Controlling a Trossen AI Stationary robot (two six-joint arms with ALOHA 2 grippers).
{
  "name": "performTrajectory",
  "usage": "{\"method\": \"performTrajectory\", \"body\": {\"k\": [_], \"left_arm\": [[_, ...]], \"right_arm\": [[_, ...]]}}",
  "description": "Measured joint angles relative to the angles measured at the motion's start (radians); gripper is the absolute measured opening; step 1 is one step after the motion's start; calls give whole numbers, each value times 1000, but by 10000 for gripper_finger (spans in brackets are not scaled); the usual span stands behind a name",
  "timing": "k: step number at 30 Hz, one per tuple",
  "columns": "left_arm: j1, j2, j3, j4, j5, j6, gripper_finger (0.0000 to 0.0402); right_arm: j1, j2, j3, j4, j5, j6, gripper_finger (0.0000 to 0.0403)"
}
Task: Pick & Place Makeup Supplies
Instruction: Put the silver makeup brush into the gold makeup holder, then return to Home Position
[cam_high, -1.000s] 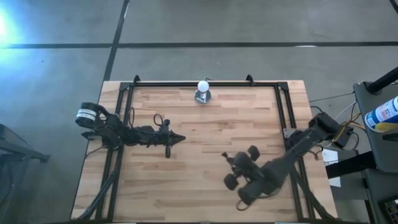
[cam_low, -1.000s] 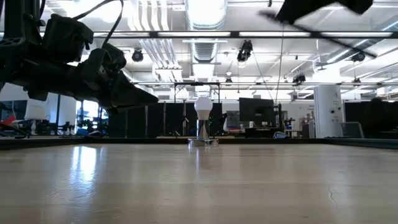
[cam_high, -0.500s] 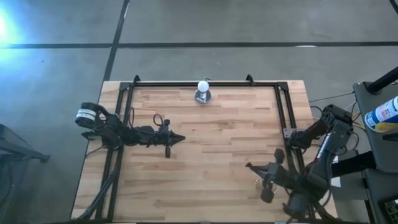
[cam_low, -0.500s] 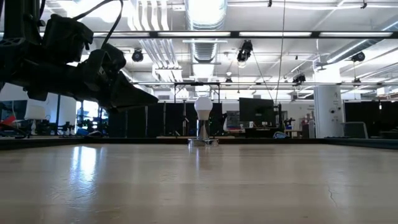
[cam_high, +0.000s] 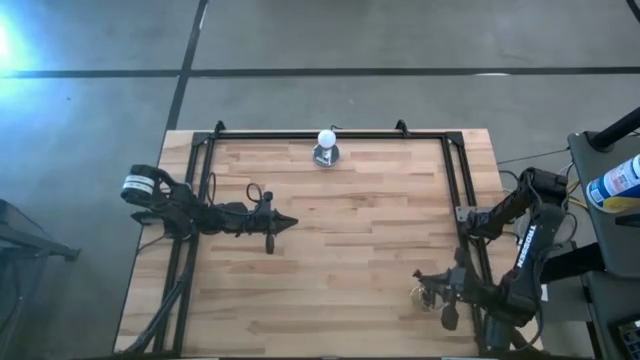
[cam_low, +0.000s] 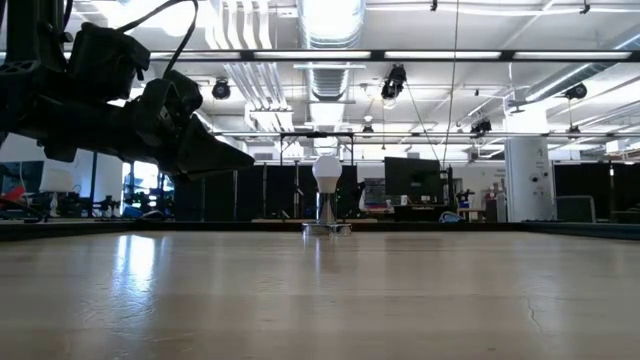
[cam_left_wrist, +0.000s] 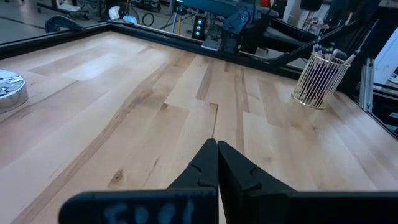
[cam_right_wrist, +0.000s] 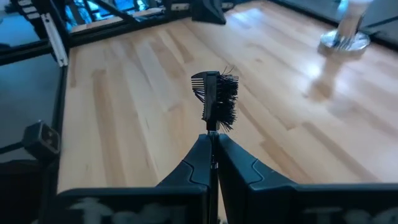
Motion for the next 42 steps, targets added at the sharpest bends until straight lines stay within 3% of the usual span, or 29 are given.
{"method": "performTrajectory", "body": {"k": [9, 23, 27, 31, 33, 37, 42], "left_arm": [[0, 0, 0, 0, -11, -3, 0], [0, -8, -9, -1, -11, -41, 0], [1, -52, -42, 8, -10, -41, 0], [9, -137, -98, 8, -8, -31, 0], [12, -191, -132, 9, -4, -28, 0], [15, -299, -166, -53, -3, -10, 0], [29, -389, -166, -214, -2, -6, 0]], "right_arm": [[8, 0, -78, 107, -23, -2, 17], [5, -37, 7, 80, -284, -71, 104], [-2, -101, 62, 79, -291, -169, 88], [-56, -179, 57, 115, -293, -317, 43], [-99, -231, 21, 171, -297, -414, 18], [-197, -353, -102, 365, -356, -608, 9], [-296, -470, -277, 544, -504, -641, 8]]}}
